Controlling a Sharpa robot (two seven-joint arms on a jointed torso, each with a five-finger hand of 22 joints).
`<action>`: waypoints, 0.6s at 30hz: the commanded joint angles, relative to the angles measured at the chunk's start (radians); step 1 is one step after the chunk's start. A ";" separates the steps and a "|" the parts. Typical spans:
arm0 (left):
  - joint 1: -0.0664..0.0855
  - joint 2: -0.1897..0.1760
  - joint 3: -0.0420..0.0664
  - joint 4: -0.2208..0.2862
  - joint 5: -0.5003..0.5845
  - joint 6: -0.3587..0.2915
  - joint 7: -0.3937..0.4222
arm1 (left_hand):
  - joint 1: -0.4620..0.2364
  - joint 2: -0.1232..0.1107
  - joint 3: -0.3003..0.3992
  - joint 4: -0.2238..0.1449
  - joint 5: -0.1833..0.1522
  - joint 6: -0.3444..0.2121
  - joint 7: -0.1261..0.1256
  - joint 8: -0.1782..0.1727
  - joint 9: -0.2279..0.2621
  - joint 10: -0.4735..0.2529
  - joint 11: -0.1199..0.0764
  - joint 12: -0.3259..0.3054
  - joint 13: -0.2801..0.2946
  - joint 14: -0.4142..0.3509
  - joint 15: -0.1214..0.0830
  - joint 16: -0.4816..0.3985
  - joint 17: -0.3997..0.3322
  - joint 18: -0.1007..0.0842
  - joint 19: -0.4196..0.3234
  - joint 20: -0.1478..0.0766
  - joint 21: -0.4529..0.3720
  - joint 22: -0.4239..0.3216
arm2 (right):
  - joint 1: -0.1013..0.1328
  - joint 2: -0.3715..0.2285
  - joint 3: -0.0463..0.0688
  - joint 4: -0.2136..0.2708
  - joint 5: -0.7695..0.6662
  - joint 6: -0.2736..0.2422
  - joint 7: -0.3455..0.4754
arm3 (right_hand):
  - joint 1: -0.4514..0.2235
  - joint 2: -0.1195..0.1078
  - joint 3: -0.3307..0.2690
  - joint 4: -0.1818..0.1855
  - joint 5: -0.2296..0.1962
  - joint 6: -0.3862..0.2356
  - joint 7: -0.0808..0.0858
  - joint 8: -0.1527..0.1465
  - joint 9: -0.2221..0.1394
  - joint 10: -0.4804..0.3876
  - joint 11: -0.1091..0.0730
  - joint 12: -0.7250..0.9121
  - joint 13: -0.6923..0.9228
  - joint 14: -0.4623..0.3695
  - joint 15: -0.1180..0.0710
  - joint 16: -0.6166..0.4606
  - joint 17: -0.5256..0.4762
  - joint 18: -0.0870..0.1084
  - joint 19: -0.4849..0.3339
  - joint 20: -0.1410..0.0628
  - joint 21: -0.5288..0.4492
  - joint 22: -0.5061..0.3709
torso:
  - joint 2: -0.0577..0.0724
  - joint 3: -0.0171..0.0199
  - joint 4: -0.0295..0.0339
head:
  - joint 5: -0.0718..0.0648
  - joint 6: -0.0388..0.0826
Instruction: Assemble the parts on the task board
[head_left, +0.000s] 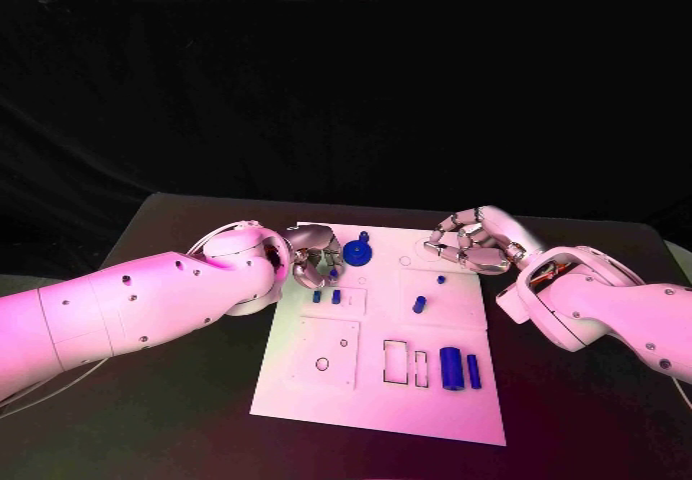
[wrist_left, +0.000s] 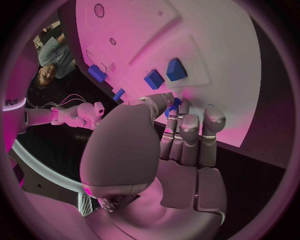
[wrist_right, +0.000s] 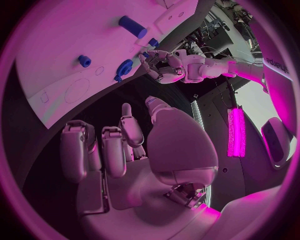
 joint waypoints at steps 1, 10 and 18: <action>0.000 0.001 0.000 0.002 0.006 -0.005 0.008 | -0.007 0.003 -0.002 0.001 -0.002 -0.003 0.001 -0.004 -0.001 -0.008 -0.002 0.000 0.001 -0.004 0.001 -0.002 0.000 0.003 -0.006 0.002 -0.003 -0.001 | -0.001 0.001 0.000 0.000 -0.006 0.007 0.006 | -0.011 -0.002 -0.001 -0.001 0.005 -0.003 -0.001 0.005 0.002 0.000 -0.002 -0.001 -0.001 0.067 -0.007 -0.002 0.120 0.008 -0.001 -0.005 -0.003 0.158 | 0.000 0.0000 0.0002 | 0.000 0.000; 0.000 0.000 0.000 0.003 0.012 -0.004 0.014 | -0.011 -0.004 -0.008 0.002 -0.003 -0.004 0.002 -0.009 -0.002 -0.019 0.001 0.001 0.001 -0.007 0.004 -0.001 -0.007 0.004 -0.009 0.005 -0.007 -0.004 | -0.002 0.000 0.000 0.000 -0.006 0.007 0.007 | -0.011 -0.002 -0.001 -0.001 0.005 -0.003 -0.001 0.005 0.002 0.000 -0.002 -0.001 -0.001 0.067 -0.007 -0.002 0.120 0.008 -0.001 -0.005 -0.003 0.158 | 0.000 -0.0001 0.0005 | 0.001 0.002; 0.000 -0.002 0.000 0.005 0.014 -0.015 0.022 | -0.026 -0.018 -0.039 0.007 -0.001 -0.068 -0.010 -0.055 -0.023 -0.057 0.013 -0.001 -0.003 -0.016 0.014 0.000 -0.024 0.006 -0.018 0.014 -0.019 -0.016 | -0.002 0.000 0.000 -0.001 -0.006 0.006 0.007 | -0.011 -0.002 -0.001 -0.001 0.005 -0.003 -0.001 0.005 0.002 0.000 -0.002 -0.001 -0.001 0.067 -0.007 -0.002 0.120 0.008 -0.001 -0.005 -0.003 0.158 | 0.000 -0.0003 0.0001 | 0.001 0.003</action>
